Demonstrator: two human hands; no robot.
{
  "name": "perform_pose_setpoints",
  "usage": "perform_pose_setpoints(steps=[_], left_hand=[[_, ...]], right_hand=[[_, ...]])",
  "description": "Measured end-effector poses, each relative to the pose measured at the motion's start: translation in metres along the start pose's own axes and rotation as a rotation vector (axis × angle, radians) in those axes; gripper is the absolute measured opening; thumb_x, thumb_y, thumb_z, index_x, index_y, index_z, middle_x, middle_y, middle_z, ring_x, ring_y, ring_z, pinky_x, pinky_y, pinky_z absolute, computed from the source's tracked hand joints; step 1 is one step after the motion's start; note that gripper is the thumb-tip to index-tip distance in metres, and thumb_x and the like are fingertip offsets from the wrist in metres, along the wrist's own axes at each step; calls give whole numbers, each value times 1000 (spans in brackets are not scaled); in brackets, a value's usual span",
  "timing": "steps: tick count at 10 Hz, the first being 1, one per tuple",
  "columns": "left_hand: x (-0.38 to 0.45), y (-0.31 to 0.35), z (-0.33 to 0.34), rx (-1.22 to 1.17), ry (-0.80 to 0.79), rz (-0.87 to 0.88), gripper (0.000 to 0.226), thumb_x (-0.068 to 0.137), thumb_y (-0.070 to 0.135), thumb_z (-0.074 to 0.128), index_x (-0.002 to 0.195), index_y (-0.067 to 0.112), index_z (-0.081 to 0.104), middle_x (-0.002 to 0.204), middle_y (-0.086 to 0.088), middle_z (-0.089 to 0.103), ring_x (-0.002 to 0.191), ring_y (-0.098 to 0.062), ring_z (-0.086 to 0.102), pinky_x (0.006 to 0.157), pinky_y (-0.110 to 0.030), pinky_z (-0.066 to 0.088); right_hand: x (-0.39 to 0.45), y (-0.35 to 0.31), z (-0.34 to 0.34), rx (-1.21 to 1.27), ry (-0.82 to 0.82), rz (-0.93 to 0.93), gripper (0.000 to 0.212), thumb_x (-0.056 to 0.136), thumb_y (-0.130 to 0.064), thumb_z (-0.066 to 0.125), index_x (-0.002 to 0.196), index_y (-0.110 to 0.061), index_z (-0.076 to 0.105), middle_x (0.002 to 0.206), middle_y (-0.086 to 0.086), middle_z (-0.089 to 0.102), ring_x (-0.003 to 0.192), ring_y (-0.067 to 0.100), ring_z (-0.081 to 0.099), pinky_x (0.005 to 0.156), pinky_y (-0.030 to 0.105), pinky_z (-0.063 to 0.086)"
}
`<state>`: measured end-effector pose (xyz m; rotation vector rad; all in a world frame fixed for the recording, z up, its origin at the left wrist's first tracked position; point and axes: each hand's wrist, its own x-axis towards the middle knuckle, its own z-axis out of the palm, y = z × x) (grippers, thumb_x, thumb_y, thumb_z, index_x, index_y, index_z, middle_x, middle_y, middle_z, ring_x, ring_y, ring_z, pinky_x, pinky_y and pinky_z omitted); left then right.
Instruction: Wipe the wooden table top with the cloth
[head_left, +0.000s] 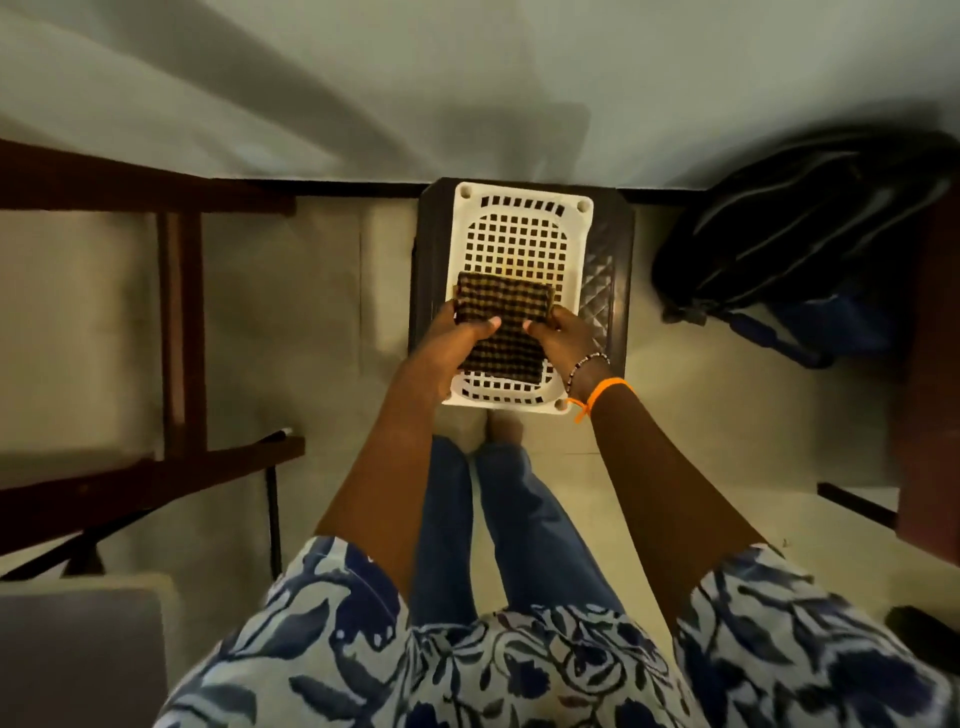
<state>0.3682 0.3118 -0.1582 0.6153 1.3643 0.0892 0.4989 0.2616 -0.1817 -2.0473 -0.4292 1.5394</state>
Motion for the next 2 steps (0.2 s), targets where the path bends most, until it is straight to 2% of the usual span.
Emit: perform_pose_setpoints(steps=[1,2], left_hand=[[4,-1,5,103,-32,31,46,91,4,54,134,16,45,133,-4,54,113,-13,48,101,-30,36],[-2,-3,8,162,26,69,47,92,2,50,136,19,44,138,-1,49,116,-12,43,92,-27,30]], right_hand=[[10,-5,-8,-48,-77,76,45,94,-14,49,137,-6,38,140,13,46,128,29,44,104,36,37],[12,-6,-15,-85,-53,120,48,96,-17,47,140,-6,31,144,13,39,130,29,39,103,34,34]])
